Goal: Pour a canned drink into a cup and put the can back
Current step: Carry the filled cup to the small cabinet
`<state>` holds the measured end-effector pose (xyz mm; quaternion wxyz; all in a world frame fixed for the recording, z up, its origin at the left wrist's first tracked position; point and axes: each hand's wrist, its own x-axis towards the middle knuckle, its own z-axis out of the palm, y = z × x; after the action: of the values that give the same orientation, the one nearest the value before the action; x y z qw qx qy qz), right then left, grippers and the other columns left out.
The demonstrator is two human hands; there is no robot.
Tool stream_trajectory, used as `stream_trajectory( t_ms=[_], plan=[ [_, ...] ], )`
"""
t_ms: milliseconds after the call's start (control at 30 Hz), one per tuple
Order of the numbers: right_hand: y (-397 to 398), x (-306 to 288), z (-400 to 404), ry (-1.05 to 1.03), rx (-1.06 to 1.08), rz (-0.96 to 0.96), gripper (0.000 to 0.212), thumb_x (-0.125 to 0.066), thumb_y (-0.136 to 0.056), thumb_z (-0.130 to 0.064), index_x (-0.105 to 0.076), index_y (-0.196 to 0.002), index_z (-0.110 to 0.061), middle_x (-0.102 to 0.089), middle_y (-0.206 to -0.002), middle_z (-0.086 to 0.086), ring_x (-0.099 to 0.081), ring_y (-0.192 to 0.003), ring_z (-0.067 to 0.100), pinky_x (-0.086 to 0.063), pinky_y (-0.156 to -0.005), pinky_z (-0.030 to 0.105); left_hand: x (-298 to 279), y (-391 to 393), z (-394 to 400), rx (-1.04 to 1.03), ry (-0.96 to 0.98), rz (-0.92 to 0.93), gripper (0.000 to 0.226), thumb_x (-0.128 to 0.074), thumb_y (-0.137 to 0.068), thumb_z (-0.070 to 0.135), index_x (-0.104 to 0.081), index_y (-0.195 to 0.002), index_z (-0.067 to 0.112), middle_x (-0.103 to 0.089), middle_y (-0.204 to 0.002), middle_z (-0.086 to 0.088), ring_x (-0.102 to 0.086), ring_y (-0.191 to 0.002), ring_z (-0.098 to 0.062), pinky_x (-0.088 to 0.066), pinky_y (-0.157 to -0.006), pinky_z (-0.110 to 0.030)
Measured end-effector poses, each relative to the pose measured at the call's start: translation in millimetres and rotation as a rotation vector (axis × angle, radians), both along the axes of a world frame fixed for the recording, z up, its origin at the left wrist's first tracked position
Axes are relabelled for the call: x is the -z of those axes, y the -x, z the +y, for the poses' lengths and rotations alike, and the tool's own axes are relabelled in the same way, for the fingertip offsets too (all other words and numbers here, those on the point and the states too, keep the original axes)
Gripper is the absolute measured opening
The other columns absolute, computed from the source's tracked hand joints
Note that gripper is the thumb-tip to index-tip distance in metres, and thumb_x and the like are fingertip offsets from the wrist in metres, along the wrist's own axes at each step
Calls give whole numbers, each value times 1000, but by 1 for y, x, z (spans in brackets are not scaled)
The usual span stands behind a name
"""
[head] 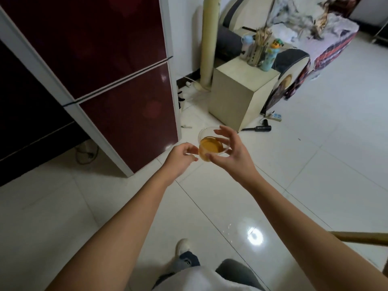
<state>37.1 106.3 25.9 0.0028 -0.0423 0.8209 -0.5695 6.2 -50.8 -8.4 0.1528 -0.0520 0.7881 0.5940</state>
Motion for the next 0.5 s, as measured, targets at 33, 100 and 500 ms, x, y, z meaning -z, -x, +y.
stream_trajectory(
  t_ms=[33, 100, 500],
  plan=[
    [15, -1, -1, 3, 24, 2, 76, -77, -70, -27, -36, -134, -21, -50, -126, -12, -51, -111, 1, -43, -87, 14, -1, 19, 0, 23, -2, 2, 33, -47, -83, -9, -56, -77, 22, -60, -87, 6, -62, -90, -18, -41, -66, -17],
    [42, -2, 1, -4, 60, 2, 77, -77, -70, -28, -36, -134, -20, -50, -128, -10, -50, -112, 1, -43, -87, 13, -1, 50, 3, 62, -3, 3, 31, -48, -82, -9, -57, -78, 20, -61, -88, 5, -62, -84, -13, -41, -66, -17],
    [206, 18, 63, -29, 195, 10, 75, -78, -70, -25, -36, -132, -22, -51, -126, -11, -52, -110, 1, -43, -83, 9, 17, 234, 66, 256, 34, -8, 32, -49, -81, -6, -58, -80, 25, -64, -94, 5, -63, -97, -21, -40, -71, -23]
  ],
)
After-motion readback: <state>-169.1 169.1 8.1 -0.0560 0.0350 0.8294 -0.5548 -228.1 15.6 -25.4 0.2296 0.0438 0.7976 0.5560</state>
